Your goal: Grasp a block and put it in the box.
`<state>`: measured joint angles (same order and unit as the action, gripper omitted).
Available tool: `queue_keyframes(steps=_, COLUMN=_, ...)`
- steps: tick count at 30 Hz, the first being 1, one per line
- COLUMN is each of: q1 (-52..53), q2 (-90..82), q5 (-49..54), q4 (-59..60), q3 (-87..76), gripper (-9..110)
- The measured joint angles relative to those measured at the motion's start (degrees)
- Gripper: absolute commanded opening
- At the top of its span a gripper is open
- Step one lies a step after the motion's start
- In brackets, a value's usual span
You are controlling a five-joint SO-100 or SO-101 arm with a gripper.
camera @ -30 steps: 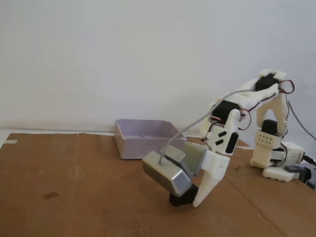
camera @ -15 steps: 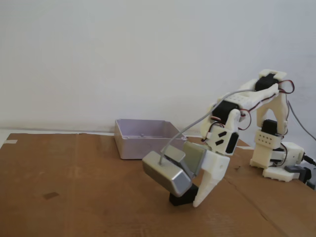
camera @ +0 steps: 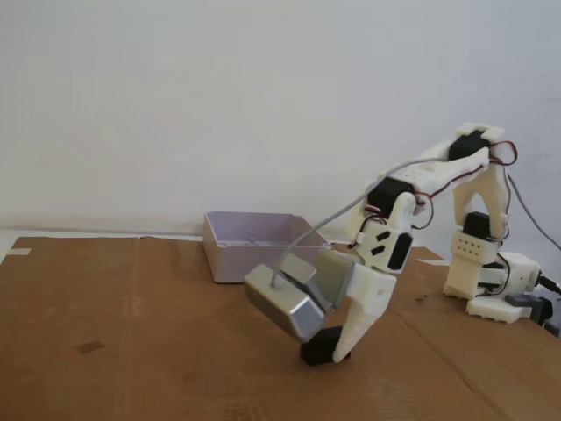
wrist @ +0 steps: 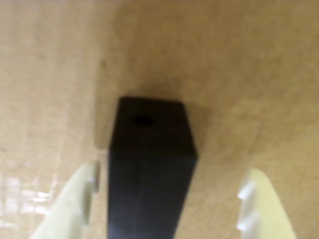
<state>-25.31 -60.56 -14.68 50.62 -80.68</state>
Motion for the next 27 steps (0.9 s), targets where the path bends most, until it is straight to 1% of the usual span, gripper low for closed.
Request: queue_keyframes(steps=27, q1=0.00, q2=0.88, q5=0.00, q4=-0.26, q3=-1.85, gripper=33)
